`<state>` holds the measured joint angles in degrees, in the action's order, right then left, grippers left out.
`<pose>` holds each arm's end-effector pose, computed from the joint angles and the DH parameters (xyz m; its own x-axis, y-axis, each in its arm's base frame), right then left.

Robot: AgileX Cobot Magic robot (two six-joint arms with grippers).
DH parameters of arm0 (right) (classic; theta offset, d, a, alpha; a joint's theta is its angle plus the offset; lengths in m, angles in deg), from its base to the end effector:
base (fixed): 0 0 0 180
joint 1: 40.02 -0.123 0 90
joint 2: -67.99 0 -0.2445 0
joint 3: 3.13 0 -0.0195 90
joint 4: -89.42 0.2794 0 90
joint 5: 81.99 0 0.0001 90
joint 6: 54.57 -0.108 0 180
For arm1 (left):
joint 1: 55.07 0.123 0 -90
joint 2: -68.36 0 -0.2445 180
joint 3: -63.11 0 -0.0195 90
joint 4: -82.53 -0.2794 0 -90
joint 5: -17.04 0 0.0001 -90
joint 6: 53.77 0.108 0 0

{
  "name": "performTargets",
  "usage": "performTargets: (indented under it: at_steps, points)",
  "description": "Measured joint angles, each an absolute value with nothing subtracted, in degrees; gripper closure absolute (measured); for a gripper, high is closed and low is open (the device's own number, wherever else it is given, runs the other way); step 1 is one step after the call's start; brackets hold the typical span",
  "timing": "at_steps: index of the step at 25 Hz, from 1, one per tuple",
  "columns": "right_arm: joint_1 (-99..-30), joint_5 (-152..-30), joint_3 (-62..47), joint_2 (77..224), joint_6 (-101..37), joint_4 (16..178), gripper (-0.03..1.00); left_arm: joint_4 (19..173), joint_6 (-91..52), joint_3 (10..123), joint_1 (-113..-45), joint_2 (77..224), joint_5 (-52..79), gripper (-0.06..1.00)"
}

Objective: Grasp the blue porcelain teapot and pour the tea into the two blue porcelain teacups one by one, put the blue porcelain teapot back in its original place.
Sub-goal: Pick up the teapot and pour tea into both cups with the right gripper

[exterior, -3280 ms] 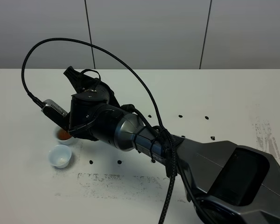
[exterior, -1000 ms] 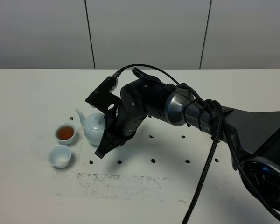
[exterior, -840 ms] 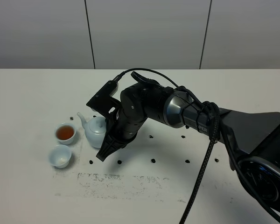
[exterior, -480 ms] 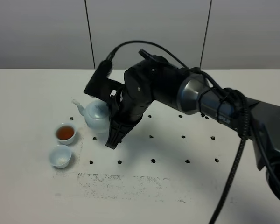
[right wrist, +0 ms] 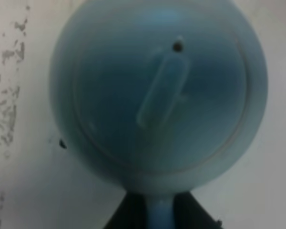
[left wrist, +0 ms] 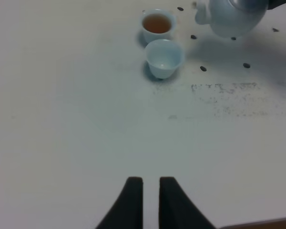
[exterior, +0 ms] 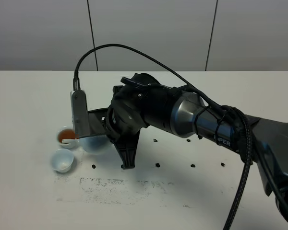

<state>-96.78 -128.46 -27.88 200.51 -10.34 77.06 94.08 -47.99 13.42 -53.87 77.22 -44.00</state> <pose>0.2797 0.3962 0.1409 0.3314 -0.9301 -0.1583 -0.8676 -0.2344 -0.4386 0.0798 -0.0173 0.2713 -0.4858 -0.0080 -0.8740 0.1335 0.9875 -0.0832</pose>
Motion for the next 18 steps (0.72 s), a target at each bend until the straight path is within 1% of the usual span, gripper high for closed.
performTargets:
  at_steps: [8,14,18]
  points:
    - [-99.6,-127.9,-28.4,202.8,-13.2,68.4,0.93,94.1,-48.0,13.4,-53.9,77.2,-44.0,0.83]
    - [-100.4,-128.6,-32.1,205.8,-13.4,63.7,0.93,94.1,-48.0,13.4,-53.9,77.2,-44.0,0.83]
    - [-100.6,-128.9,-32.5,206.5,-13.5,60.3,0.93,94.1,-48.0,13.4,-53.9,77.2,-44.0,0.83]
